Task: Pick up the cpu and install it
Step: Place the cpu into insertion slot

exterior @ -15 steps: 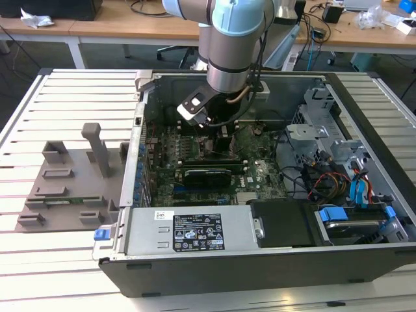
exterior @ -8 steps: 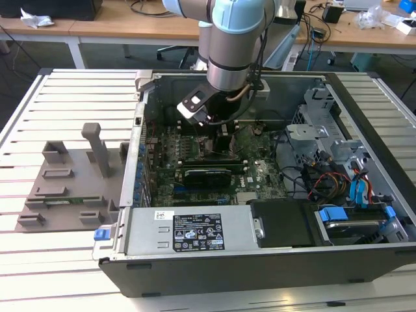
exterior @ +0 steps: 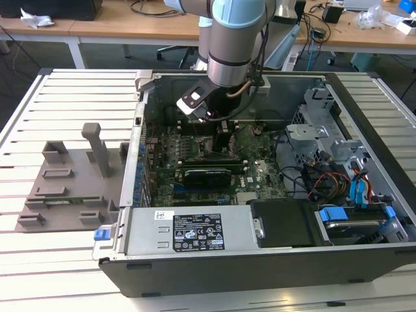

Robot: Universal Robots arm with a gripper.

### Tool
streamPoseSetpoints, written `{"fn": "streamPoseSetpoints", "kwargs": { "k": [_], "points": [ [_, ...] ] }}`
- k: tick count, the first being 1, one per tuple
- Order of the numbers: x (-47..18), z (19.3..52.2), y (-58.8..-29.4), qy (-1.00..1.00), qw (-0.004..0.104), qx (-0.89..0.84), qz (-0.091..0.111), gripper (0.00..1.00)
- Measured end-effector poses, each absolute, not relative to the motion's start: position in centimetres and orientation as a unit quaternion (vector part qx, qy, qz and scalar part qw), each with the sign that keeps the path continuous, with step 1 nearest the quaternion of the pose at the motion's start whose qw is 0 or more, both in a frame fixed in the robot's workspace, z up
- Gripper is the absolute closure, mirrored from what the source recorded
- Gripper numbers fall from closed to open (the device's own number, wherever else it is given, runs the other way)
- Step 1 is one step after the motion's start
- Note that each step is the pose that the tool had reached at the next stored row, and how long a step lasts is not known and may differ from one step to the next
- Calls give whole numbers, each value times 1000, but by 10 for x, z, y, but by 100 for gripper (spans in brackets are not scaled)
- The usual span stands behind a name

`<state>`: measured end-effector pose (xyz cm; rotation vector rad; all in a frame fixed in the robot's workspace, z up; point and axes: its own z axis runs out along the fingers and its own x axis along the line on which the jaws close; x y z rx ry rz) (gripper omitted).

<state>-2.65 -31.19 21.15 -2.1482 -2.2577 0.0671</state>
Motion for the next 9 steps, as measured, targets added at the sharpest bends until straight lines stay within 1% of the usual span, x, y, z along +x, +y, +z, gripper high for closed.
{"fn": "streamPoseSetpoints", "kwargs": {
  "k": [1,2,3,4,5,8,9],
  "points": [
    [-26,212,-312,-724,12,-689,21,40],
    [-27,212,-312,-724,12,-689,21,46],
    [-27,212,-312,-724,12,-689,21,46],
    [-27,212,-312,-724,12,-689,21,53],
    [-27,212,-312,-724,12,-689,22,71],
    [-27,212,-313,-724,12,-689,22,89],
    [-27,212,-314,-724,12,-689,22,89]
  ]
}}
